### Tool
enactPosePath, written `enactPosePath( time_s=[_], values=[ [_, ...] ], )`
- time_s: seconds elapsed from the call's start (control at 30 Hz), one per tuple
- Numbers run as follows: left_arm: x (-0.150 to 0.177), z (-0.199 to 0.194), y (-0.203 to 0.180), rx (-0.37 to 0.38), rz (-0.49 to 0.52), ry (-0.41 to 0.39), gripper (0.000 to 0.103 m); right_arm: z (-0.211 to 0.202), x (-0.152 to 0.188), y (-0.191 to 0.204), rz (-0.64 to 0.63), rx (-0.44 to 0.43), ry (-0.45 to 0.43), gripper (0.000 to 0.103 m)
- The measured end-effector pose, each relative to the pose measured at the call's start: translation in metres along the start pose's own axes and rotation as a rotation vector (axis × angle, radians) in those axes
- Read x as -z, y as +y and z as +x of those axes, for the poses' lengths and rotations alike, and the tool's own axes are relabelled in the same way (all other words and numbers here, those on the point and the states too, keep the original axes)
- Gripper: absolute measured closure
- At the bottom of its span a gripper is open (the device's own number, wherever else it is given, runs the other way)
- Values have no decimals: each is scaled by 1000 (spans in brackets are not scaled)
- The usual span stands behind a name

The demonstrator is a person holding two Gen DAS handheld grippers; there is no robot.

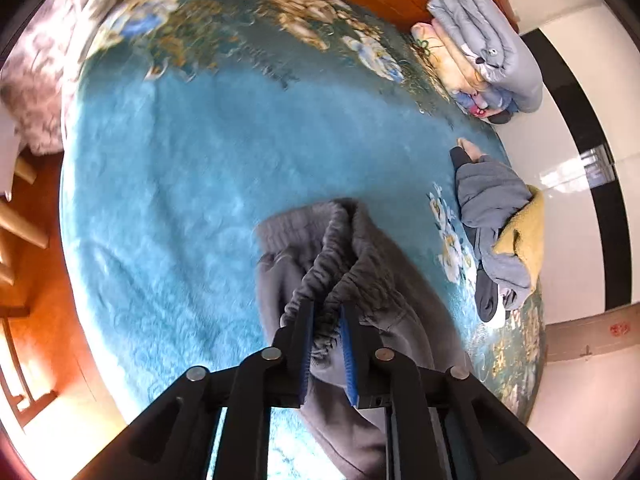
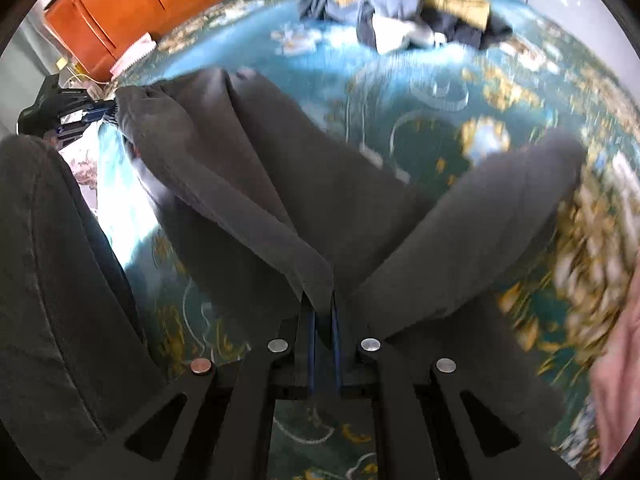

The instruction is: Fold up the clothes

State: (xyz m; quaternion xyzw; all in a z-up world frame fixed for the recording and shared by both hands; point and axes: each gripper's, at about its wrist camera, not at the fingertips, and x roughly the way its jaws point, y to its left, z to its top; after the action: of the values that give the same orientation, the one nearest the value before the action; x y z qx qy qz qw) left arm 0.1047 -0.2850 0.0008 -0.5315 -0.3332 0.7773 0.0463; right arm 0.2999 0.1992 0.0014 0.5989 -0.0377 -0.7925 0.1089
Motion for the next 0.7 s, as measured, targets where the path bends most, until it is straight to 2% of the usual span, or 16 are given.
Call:
enactPosePath(
  time_s=[0.07, 0.17, 0.2, 0.27, 0.33, 0.43, 0.57, 0.63, 0.7],
  values=[
    [2, 1, 7, 18, -38, 6, 79, 0, 0, -2, 0, -11, 5, 95],
    [3, 3, 15, 126, -139, 39, 42, -6, -3, -4, 6, -17, 9, 95],
    [4, 2, 15, 158, -156, 41, 41, -7, -4, -4, 7, -19, 14, 95],
    [3, 1, 8, 160, -137, 44, 40, -13, -4, -5, 17, -21, 17, 92],
    [0, 9, -4, 76, -97, 95, 39, -19, -4, -7, 27, -24, 18, 91],
    [-2, 22, -12, -26, -120, 164, 39, -37, -4, -15, 76, -62, -25, 91],
    [0, 20, -11, -42, -164, 143, 39, -67, -7, -43, 171, -46, -119, 79],
    [1, 15, -18, -71, -121, 148, 39, -73, -7, -58, 223, -34, -143, 79],
    [1, 3, -26, -59, -101, 129, 39, -72, -6, -69, 264, -16, -144, 79]
  ],
)
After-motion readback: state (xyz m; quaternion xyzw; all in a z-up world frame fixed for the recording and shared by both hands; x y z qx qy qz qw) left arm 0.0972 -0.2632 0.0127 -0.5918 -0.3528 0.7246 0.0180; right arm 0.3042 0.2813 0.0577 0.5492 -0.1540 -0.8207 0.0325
